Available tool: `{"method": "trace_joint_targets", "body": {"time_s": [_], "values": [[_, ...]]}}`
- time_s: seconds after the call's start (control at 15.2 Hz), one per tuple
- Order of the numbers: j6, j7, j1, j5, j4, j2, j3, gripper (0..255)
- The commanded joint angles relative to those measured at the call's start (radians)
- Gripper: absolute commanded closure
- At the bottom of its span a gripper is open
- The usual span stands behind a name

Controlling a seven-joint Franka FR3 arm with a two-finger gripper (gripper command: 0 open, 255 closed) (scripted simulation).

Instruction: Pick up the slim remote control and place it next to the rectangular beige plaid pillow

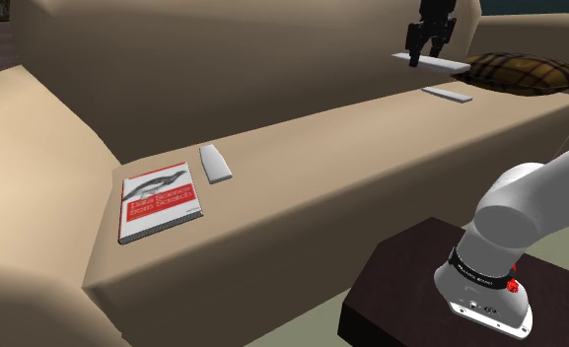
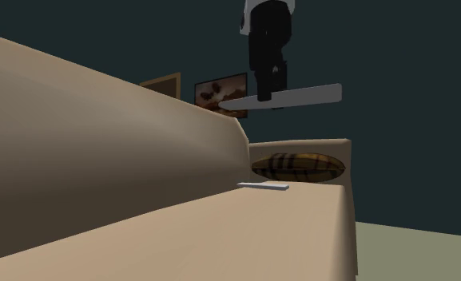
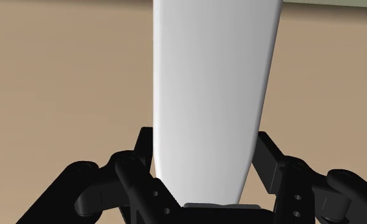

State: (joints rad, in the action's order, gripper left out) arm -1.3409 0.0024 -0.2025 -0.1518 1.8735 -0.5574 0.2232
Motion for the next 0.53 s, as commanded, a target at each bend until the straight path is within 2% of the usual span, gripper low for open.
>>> {"method": "trace_joint_targets", "body": {"time_s": [0.0,0.46], "values": [[0.007,-0.057,-0.013,-0.025,-0.006,-0.008,0.043,255],[0.01,-0.234,-0.046,-0.097,-0.04,-0.007,0.184,255]]}}
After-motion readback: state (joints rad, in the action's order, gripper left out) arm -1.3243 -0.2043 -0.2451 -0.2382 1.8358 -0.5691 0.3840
